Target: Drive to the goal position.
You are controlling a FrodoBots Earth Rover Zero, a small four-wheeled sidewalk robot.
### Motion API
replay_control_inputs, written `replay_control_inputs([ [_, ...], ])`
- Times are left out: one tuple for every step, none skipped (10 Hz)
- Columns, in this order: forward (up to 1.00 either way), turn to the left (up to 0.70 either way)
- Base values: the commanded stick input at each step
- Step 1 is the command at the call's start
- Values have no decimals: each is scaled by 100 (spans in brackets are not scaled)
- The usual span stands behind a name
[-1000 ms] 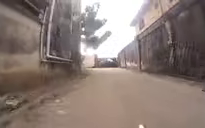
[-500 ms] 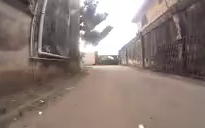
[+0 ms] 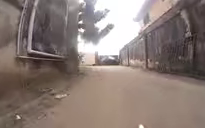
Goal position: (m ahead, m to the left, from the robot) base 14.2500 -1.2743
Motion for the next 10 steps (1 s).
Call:
replay_control_inputs([
  [100, 0],
  [100, 0],
  [100, 0],
  [100, 0],
  [100, 0],
  [100, 0],
  [100, 0],
  [100, 0],
  [100, 0],
  [100, 0],
])
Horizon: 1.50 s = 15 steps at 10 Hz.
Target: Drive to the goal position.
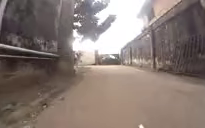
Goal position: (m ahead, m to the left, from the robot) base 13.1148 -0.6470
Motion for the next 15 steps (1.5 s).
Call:
replay_control_inputs([
  [100, 0],
  [100, 0],
  [100, 0],
  [100, 0],
  [100, 0],
  [100, 0],
  [100, 0],
  [100, 0],
  [100, 0],
  [100, 0],
  [100, 0],
  [100, 0],
  [100, 0],
  [100, 0],
  [100, 0],
])
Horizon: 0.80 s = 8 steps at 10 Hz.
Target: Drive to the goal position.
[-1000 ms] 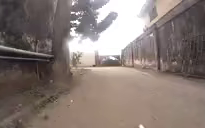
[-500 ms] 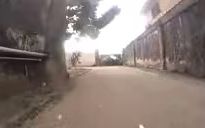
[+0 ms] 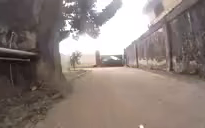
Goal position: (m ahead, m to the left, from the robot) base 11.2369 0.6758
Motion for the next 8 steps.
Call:
replay_control_inputs([
  [100, 0],
  [100, 0],
  [100, 0],
  [100, 0],
  [100, 0],
  [100, 0],
  [100, 0],
  [100, 0],
])
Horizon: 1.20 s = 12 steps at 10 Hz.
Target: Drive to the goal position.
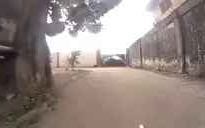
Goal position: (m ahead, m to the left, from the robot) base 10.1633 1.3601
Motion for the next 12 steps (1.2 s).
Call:
replay_control_inputs([
  [100, 0],
  [100, 0],
  [100, -10],
  [100, -27],
  [100, -27],
  [100, 0],
  [100, 0],
  [100, 0],
  [100, 0],
  [100, 0],
  [100, 0],
  [100, 0],
])
